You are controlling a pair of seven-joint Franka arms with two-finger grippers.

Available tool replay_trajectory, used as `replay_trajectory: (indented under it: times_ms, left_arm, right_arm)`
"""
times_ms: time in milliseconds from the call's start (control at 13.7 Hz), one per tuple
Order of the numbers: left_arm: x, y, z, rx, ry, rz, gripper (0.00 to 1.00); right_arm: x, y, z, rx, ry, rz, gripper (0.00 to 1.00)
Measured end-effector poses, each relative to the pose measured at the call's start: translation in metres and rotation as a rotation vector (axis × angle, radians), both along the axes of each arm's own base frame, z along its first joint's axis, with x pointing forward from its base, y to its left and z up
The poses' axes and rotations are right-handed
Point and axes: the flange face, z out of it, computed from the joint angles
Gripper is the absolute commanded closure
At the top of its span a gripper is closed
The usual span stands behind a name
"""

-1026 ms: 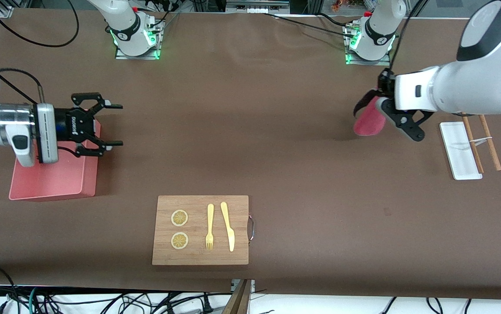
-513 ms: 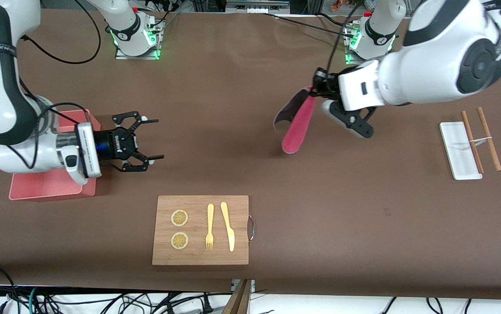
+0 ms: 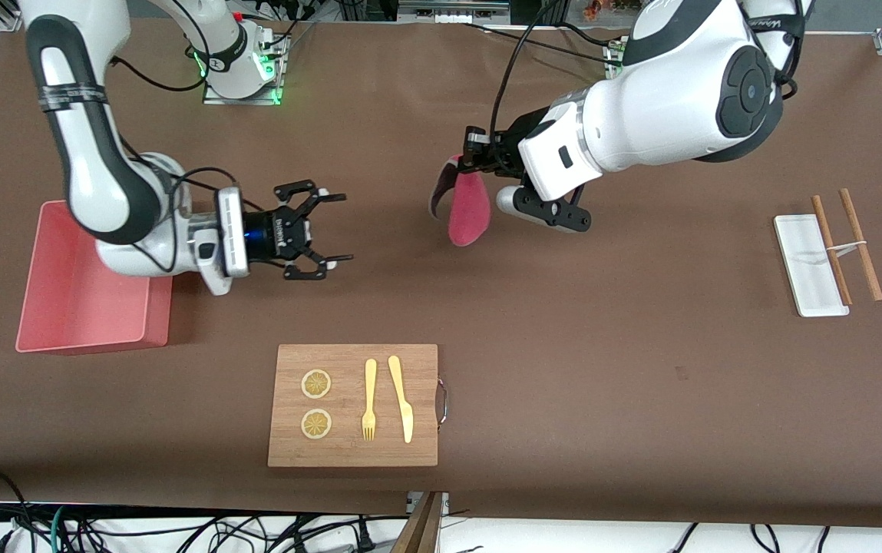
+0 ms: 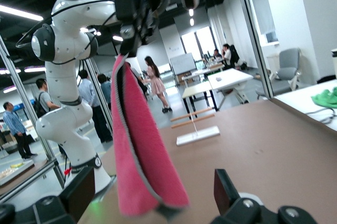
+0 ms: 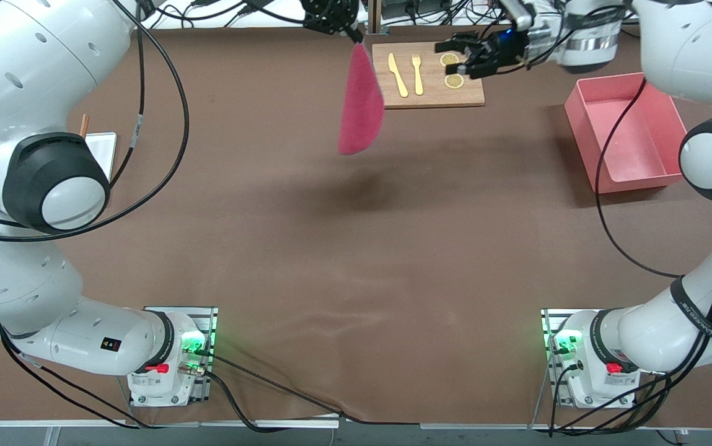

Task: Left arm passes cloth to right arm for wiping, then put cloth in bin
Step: 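Carry the cloth toward the right gripper while the right gripper approaches, then grasp the hanging cloth with the right gripper beside the left gripper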

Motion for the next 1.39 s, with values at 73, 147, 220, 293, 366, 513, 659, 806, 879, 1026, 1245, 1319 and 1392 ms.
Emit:
replay_trajectory:
  times_ms: [73, 147, 220, 293, 366, 513, 659, 806, 879, 1026, 1245, 1319, 1392]
  left_arm:
    - [0.003, -0.005, -0.001, -0.033, 0.001, 0.023, 1.0]
    - [0.004, -0.013, -0.002, -0.058, -0.001, 0.044, 1.0]
    - [0.002, -0.023, -0.003, -0.072, -0.004, 0.059, 1.0]
    - [-0.001, -0.034, -0.004, -0.079, -0.008, 0.071, 1.0]
    - [-0.006, -0.043, -0.003, -0.084, -0.012, 0.077, 1.0]
    - [-0.01, -0.051, -0.002, -0.087, -0.013, 0.08, 1.0]
    - [-0.008, -0.049, -0.002, -0.087, -0.015, 0.086, 1.0]
    - [-0.007, -0.048, -0.002, -0.086, -0.015, 0.088, 1.0]
    - [-0.007, -0.048, -0.002, -0.086, -0.015, 0.089, 1.0]
    - [-0.007, -0.047, -0.002, -0.086, -0.015, 0.089, 1.0]
    - [-0.007, -0.047, -0.002, -0.086, -0.015, 0.09, 1.0]
    - [-0.006, -0.047, -0.002, -0.086, -0.015, 0.09, 1.0]
    - [-0.006, -0.046, -0.002, -0.086, -0.015, 0.091, 1.0]
  right_arm:
    - [-0.01, 0.014, -0.007, 0.009, -0.003, -0.014, 0.0]
    - [-0.019, 0.028, -0.013, 0.012, -0.004, -0.028, 0.0]
    - [-0.028, 0.039, -0.016, 0.017, -0.004, -0.038, 0.0]
    - [-0.034, 0.048, -0.017, 0.02, -0.003, -0.046, 0.0]
    - [-0.037, 0.055, -0.016, 0.022, -0.001, -0.055, 0.0]
    - [-0.039, 0.062, -0.012, 0.027, 0.001, -0.085, 0.0]
    - [-0.038, 0.066, -0.009, 0.033, -0.001, -0.112, 0.14]
    - [-0.038, 0.068, -0.007, 0.04, -0.021, -0.128, 0.75]
    - [-0.037, 0.068, -0.007, 0.041, -0.028, -0.131, 0.95]
    - [-0.037, 0.067, -0.007, 0.041, -0.032, -0.135, 1.0]
    - [-0.036, 0.065, -0.007, 0.037, -0.034, -0.143, 1.0]
    - [-0.035, 0.064, -0.007, 0.036, -0.034, -0.145, 1.0]
    - [-0.034, 0.063, -0.007, 0.035, -0.034, -0.148, 1.0]
